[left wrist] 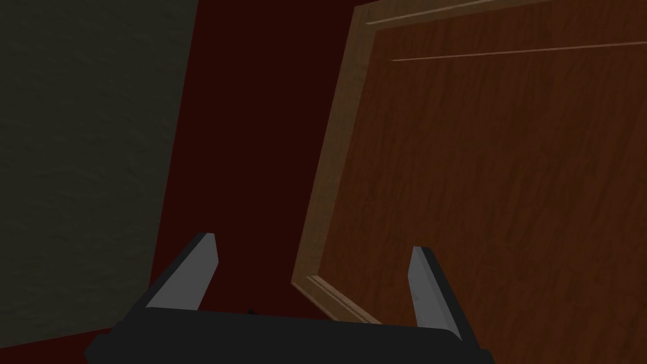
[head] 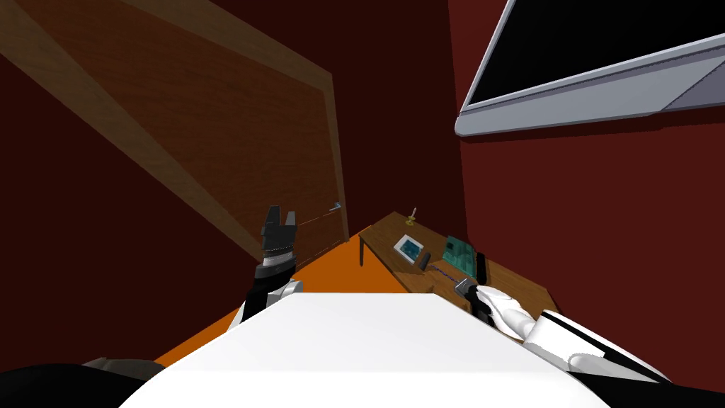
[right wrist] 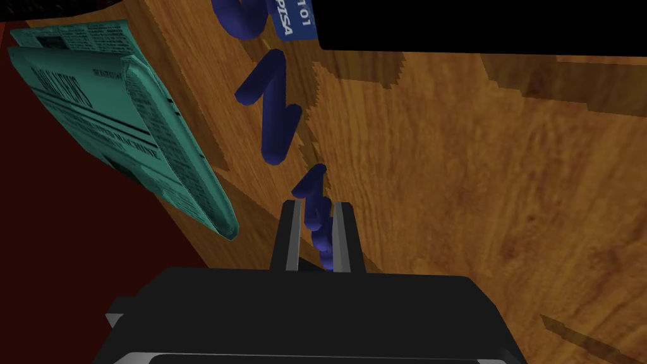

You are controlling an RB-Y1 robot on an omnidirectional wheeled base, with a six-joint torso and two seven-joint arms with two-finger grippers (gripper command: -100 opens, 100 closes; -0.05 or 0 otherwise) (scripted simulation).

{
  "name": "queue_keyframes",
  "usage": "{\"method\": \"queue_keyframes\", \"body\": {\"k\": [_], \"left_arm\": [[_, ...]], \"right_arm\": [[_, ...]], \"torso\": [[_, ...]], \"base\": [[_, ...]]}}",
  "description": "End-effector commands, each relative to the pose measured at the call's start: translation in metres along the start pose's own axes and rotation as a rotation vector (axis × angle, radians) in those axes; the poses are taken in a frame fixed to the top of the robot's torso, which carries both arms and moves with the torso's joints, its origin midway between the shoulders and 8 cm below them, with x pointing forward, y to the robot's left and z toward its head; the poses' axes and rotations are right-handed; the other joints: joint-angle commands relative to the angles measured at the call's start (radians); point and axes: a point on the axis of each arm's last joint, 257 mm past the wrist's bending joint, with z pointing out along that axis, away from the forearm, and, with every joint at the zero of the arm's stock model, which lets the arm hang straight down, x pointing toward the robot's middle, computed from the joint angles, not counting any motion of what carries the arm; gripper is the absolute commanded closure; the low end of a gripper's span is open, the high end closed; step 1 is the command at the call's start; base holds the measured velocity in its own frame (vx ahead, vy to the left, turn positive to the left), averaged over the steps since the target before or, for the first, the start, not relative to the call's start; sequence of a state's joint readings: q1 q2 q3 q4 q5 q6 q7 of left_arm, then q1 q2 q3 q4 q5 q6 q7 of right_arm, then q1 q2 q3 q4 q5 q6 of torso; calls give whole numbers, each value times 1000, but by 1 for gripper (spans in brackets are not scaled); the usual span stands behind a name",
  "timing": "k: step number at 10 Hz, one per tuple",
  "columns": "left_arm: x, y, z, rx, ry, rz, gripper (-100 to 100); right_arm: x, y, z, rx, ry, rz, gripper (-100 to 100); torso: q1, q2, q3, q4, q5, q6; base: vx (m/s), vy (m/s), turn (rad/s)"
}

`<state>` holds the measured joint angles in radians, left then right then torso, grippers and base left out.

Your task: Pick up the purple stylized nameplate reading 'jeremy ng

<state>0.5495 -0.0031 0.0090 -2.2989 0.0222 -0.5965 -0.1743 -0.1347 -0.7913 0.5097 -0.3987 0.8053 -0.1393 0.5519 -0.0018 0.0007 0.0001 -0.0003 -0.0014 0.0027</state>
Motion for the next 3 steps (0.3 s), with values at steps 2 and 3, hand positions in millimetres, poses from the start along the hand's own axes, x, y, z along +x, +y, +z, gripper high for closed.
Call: {"method": "queue_keyframes", "body": {"k": [2, 3], "left_arm": [[0, 0, 0, 0, 0, 0, 0], [0, 0, 0, 0, 0, 0, 0]], "right_arm": [[4, -3, -1, 5, 5, 23, 100], [4, -3, -1, 4, 5, 21, 0]], "torso": [[0, 0, 0, 0, 0, 0], [-1, 0, 0, 0, 0, 0]], "base": [[-7, 22, 35], [0, 0, 0]]}}
